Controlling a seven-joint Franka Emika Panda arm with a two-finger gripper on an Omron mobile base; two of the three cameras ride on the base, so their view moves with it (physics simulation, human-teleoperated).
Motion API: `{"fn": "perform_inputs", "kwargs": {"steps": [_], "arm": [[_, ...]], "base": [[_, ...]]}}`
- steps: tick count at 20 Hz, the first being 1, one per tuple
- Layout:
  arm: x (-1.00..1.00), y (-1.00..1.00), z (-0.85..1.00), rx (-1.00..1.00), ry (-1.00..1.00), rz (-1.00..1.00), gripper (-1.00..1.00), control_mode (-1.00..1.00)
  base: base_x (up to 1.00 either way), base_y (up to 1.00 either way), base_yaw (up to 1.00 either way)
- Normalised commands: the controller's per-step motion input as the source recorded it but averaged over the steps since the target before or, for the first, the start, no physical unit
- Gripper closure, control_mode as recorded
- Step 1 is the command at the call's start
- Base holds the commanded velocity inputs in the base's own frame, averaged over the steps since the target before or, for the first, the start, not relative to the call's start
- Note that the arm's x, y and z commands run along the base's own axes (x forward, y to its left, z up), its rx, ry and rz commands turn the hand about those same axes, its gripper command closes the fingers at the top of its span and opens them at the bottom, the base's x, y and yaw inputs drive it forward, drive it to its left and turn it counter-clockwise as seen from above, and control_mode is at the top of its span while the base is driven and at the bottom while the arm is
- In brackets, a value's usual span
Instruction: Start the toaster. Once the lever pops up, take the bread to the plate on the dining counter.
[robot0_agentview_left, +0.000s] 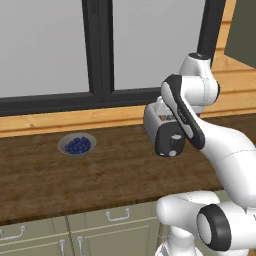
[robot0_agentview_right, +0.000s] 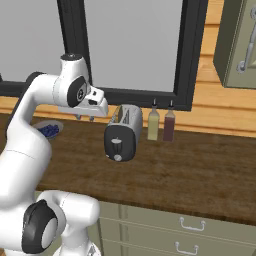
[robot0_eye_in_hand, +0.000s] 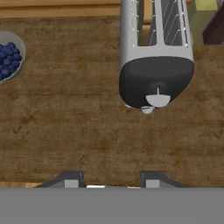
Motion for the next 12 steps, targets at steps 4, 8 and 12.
{"fn": "perform_inputs", "kwargs": {"steps": [4, 8, 12], "arm": [[0.0, -0.05, -0.01, 0.0, -0.01, 0.0, -1.0, -1.0], [0.0, -0.24, -0.07, 0.0, -0.01, 0.0, -1.0, -1.0], [0.0, -0.27, -0.16, 0.0, 0.0, 0.0, -1.0, -1.0]], "base": [[0.0, 0.0, 0.0], [0.0, 0.0, 0.0], [0.0, 0.0, 0.0]]}}
